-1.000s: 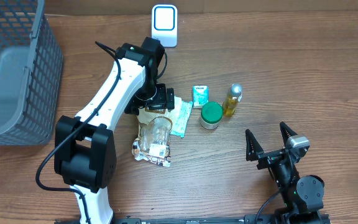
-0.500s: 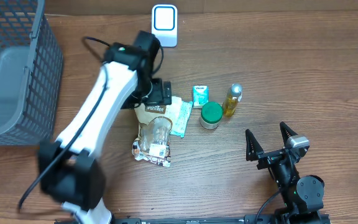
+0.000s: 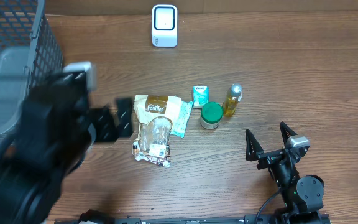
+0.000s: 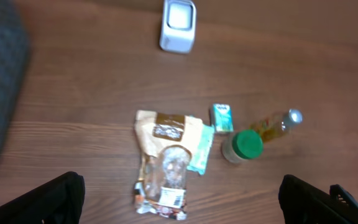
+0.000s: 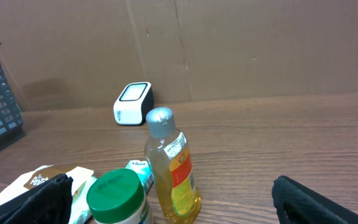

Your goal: Scan the item barcode

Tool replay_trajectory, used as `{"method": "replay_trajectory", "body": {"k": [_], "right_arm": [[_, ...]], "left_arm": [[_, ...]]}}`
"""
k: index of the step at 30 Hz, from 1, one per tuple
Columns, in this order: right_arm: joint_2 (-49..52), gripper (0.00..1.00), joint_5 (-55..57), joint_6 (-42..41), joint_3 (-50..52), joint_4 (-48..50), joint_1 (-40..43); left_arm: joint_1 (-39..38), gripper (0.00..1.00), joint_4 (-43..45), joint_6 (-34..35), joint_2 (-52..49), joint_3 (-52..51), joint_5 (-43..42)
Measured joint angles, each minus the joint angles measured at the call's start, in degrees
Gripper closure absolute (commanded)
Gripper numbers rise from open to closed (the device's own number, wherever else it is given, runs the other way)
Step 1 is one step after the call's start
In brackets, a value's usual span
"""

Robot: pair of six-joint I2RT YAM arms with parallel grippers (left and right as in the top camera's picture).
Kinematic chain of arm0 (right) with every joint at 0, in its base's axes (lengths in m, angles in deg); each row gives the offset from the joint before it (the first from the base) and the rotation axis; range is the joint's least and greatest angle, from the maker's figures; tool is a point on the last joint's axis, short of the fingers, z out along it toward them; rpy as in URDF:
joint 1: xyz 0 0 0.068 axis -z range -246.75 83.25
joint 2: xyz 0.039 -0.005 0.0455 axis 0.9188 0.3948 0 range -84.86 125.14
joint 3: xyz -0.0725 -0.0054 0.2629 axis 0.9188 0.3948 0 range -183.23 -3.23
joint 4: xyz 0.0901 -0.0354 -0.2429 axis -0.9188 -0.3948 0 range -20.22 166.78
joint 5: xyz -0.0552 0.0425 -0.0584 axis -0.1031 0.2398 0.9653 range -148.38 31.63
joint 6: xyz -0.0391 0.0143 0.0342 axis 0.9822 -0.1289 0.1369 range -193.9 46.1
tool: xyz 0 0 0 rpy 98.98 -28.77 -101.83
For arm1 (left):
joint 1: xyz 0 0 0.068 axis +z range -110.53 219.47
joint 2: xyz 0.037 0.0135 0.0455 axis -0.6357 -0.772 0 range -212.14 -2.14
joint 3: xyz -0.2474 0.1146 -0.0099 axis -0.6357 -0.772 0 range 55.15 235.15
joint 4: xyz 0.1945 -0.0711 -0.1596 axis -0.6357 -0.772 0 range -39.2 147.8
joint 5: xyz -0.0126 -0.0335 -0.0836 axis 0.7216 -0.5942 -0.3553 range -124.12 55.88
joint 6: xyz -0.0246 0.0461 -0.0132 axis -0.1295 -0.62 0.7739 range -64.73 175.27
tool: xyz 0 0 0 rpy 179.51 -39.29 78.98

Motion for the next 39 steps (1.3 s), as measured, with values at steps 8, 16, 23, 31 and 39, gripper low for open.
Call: {"method": "replay_trajectory", "body": {"k": [8, 16, 23, 31, 39], "right_arm": [[0.0, 0.0, 0.0, 0.0, 0.0, 0.0, 0.0], [0.0, 0.0, 0.0, 0.0, 0.0, 0.0, 0.0], [0.0, 0.0, 0.0, 0.0, 0.0, 0.0, 0.0], [0.0, 0.0, 0.0, 0.0, 0.0, 0.0, 0.0], [0.0, 0.0, 0.0, 0.0, 0.0, 0.0, 0.0]], "left_arm": [[3.1, 0.0, -4.6, 0.0, 8.8, -1.7, 2.6], [9.3, 0.0, 9.0, 0.0, 21.9, -18.4, 2.5], [15.1, 0.0, 37.3, -0.3, 33.3, -35.7, 0.1], [18.3, 0.0, 68.0, -6.8, 45.1, -52.1, -6.3], [19.1, 0.0, 91.3, -9.0, 53.7, -68.8, -8.3]]}}
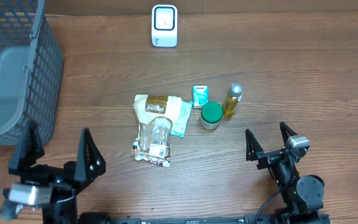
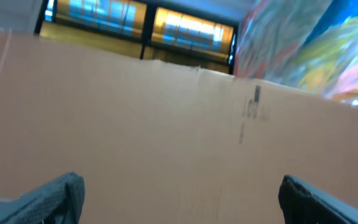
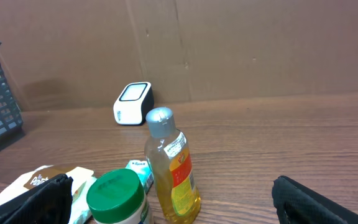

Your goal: Scan the item barcode

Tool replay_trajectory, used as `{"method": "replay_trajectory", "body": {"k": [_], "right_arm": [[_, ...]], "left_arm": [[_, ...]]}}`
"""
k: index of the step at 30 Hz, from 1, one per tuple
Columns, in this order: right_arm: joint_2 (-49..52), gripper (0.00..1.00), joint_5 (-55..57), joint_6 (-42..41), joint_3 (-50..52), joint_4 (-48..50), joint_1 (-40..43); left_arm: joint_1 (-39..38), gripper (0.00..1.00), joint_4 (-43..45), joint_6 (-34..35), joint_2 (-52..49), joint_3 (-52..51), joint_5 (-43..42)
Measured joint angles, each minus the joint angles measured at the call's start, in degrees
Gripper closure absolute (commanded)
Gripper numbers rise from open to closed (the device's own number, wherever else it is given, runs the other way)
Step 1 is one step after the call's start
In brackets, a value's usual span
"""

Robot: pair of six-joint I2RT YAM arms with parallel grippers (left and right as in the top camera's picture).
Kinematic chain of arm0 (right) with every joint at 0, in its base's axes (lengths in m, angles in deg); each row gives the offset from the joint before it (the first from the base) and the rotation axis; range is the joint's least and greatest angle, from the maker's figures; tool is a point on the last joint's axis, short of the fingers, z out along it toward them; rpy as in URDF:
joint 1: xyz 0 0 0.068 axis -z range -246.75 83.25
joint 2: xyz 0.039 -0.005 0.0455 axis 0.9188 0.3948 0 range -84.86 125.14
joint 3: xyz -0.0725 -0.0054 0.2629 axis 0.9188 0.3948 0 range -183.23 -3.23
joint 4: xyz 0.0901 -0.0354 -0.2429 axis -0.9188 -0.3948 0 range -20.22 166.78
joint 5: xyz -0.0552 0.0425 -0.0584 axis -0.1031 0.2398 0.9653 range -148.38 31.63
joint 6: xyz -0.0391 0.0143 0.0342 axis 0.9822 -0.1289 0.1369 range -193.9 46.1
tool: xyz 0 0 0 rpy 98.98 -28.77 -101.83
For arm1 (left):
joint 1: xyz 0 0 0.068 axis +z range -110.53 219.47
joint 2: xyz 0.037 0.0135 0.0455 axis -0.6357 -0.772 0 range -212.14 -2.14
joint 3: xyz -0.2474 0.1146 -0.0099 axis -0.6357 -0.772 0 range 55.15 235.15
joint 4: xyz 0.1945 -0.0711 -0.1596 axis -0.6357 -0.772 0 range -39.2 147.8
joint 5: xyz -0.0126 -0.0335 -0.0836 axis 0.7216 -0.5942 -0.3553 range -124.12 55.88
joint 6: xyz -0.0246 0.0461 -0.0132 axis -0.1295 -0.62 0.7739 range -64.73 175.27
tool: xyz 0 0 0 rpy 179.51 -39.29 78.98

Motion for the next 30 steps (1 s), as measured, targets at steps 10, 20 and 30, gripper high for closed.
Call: {"method": "replay_trajectory", "body": {"k": [10, 20, 30], "right_arm": [[0.0, 0.0, 0.0, 0.0, 0.0, 0.0, 0.0], [0.0, 0.0, 0.0, 0.0, 0.0, 0.0, 0.0], [0.0, 0.0, 0.0, 0.0, 0.0, 0.0, 0.0]], "left_arm": [[1.3, 0.0, 12.8, -0.2, 6.2, -13.1, -0.2], [1.6, 0.0, 12.9, -1.3, 6.2, -22.7, -0.2], [1.6, 0.0, -0.3, -1.5, 6.3, -27.8, 0.9]]}}
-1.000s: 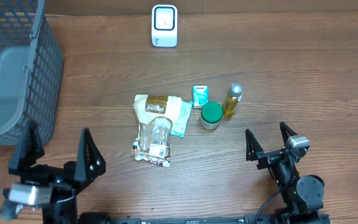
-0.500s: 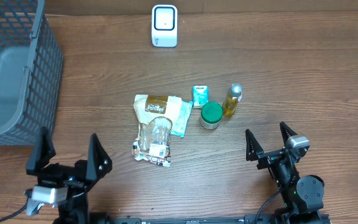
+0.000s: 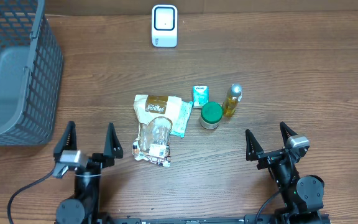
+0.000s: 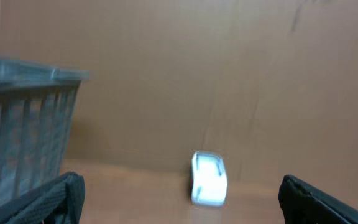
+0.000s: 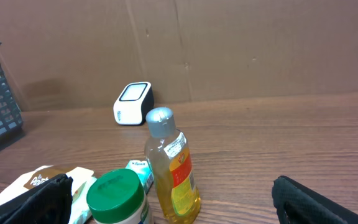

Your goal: Scan the item barcode

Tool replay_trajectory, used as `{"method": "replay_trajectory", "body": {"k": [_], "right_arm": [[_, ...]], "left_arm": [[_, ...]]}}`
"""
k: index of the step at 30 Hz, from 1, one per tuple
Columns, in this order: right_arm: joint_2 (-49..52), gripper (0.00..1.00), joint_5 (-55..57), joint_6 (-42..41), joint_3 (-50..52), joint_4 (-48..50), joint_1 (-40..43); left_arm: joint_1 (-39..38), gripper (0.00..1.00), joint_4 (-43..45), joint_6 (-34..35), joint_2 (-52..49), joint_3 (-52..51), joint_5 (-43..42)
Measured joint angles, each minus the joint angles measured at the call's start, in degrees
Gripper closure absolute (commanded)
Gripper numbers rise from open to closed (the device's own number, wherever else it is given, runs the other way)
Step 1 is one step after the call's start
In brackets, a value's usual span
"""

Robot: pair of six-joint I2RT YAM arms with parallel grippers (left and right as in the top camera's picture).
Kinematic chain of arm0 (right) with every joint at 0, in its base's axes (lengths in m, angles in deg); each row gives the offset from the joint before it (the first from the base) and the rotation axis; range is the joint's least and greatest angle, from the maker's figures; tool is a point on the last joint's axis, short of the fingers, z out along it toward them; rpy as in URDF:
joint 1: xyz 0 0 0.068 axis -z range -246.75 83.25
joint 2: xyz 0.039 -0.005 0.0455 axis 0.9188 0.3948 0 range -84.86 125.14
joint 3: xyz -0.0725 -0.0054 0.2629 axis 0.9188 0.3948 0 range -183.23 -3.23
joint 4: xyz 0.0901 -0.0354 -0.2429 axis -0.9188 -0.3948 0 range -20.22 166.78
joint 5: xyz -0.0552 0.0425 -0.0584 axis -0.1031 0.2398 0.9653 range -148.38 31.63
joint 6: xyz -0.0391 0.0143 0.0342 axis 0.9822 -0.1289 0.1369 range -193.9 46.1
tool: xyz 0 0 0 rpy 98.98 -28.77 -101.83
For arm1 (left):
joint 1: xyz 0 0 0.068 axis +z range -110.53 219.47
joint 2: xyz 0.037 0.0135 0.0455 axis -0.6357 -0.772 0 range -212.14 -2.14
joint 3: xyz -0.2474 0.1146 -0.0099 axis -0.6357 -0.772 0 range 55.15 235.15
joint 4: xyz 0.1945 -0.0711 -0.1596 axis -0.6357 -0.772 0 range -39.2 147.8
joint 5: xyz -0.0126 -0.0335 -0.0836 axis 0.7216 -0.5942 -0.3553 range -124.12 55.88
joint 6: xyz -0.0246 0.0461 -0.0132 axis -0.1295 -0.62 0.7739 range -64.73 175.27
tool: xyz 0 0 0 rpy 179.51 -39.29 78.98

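The white barcode scanner [image 3: 165, 25] stands at the back of the table, also in the left wrist view [image 4: 209, 178] and the right wrist view [image 5: 133, 103]. In the middle lie a tan snack bag [image 3: 157, 127], a small teal box [image 3: 200, 95], a green-lidded jar [image 3: 211, 115] and a yellow bottle [image 3: 232, 101]. My left gripper [image 3: 87, 140] sits open and empty at the front left, pointing toward the back. My right gripper [image 3: 270, 143] sits open and empty at the front right, with the bottle [image 5: 173, 168] and jar [image 5: 118, 199] ahead of it.
A grey mesh basket [image 3: 11, 68] fills the back left corner; its wall [image 4: 23, 124] shows at the left of the left wrist view. A cardboard wall [image 5: 241, 43] closes off the back of the table.
My left arm has come down lower at the front left. Its camera, which faced up at the cardboard and ceiling lights, now looks level at the scanner and basket. The right arm has not moved.
At first my left arm was raised high over the left of the table, its camera looking down on the items. Then it was down at the front left with its camera tilted upward. Now it rests low and level. The items and right arm stayed put.
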Motion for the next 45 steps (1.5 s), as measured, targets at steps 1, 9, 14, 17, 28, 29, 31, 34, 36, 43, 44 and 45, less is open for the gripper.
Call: {"method": "replay_trajectory", "body": {"k": [1, 9, 14, 17, 28, 29, 31, 34, 36, 43, 44, 45], "right_arm": [[0.0, 0.0, 0.0, 0.0, 0.0, 0.0, 0.0], [0.0, 0.0, 0.0, 0.0, 0.0, 0.0, 0.0], [0.0, 0.0, 0.0, 0.0, 0.0, 0.0, 0.0], [0.0, 0.0, 0.0, 0.0, 0.0, 0.0, 0.0], [0.0, 0.0, 0.0, 0.0, 0.0, 0.0, 0.0], [0.0, 0.0, 0.0, 0.0, 0.0, 0.0, 0.0], [0.0, 0.0, 0.0, 0.0, 0.0, 0.0, 0.0], [0.0, 0.0, 0.0, 0.0, 0.0, 0.0, 0.0], [0.0, 0.0, 0.0, 0.0, 0.0, 0.0, 0.0], [0.0, 0.0, 0.0, 0.0, 0.0, 0.0, 0.0], [0.0, 0.0, 0.0, 0.0, 0.0, 0.0, 0.0], [0.0, 0.0, 0.0, 0.0, 0.0, 0.0, 0.0]], "left_arm": [[0.0, 0.0, -2.2, 0.0, 0.0, 0.0, 0.4], [0.0, 0.0, -18.2, -1.6, 0.0, 0.0, 2.9], [0.0, 0.0, -19.3, -5.2, 0.0, 0.0, 3.1], [0.0, 0.0, -19.3, -6.2, 0.0, 0.0, 3.1], [0.0, 0.0, -19.3, -7.3, 0.0, 0.0, 3.1], [0.0, 0.01, -19.3, -7.3, 0.0, 0.0, 3.1], [0.0, 0.0, -19.3, -7.3, 0.0, 0.0, 3.1], [0.0, 0.0, -19.3, -7.3, 0.0, 0.0, 3.1], [0.0, 0.0, -19.3, -7.3, 0.0, 0.0, 3.1], [0.0, 0.0, -19.3, -7.3, 0.0, 0.0, 3.1], [0.0, 0.0, -19.3, -7.3, 0.0, 0.0, 3.1], [0.0, 0.0, -19.3, -7.3, 0.0, 0.0, 3.1]]}}
